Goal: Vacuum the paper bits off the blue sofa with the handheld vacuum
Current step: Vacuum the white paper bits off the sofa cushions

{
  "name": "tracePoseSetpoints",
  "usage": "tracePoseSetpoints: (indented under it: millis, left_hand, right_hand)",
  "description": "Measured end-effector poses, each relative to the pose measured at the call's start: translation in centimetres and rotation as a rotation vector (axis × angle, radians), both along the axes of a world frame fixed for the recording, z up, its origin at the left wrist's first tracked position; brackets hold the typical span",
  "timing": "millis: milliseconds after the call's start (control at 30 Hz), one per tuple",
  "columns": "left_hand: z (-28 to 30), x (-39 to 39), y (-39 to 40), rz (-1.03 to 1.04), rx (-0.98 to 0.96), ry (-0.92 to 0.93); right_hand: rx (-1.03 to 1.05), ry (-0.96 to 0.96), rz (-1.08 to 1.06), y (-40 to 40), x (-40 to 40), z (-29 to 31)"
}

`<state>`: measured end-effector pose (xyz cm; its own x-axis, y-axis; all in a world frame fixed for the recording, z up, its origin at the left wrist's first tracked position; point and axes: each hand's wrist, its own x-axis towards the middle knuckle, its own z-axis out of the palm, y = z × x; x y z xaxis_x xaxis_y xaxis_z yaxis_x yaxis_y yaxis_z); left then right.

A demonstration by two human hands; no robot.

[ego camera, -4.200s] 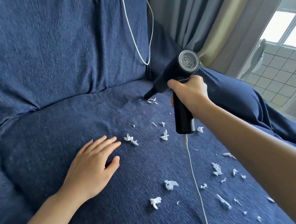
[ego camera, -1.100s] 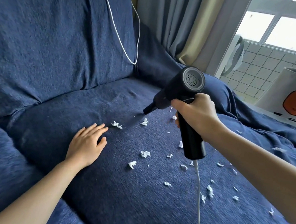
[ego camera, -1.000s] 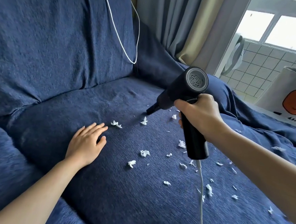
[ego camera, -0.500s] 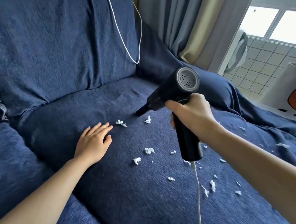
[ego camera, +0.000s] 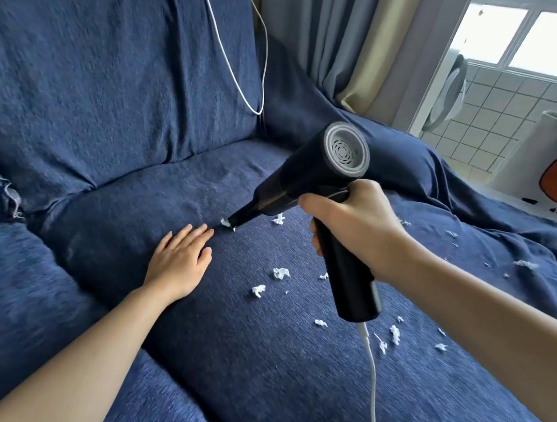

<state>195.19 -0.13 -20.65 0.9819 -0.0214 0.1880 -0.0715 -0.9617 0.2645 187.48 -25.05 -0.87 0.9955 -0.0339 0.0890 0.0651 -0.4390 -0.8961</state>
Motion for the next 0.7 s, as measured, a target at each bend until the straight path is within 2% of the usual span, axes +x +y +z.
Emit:
tracePoseSetpoints:
  millis: [300, 467, 700]
  left_hand:
    - [0.2, -0.3, -0.3, 0.018, 0.014, -0.008]
    - [0.1, -0.3, -0.2, 0.019, 0.017, -0.008]
    - [0.8, -0.3, -0.7, 0.042, -0.019, 0.031]
  right_hand:
    - [0.025, 0.012, 0.03, 0.0, -1.0, -0.2]
    - [-0.076, -0.045, 0.017, -0.9, -1.9, -0.2]
    - [-0.241, -0.15, -0.112, -4.0, -2.9, 0.6]
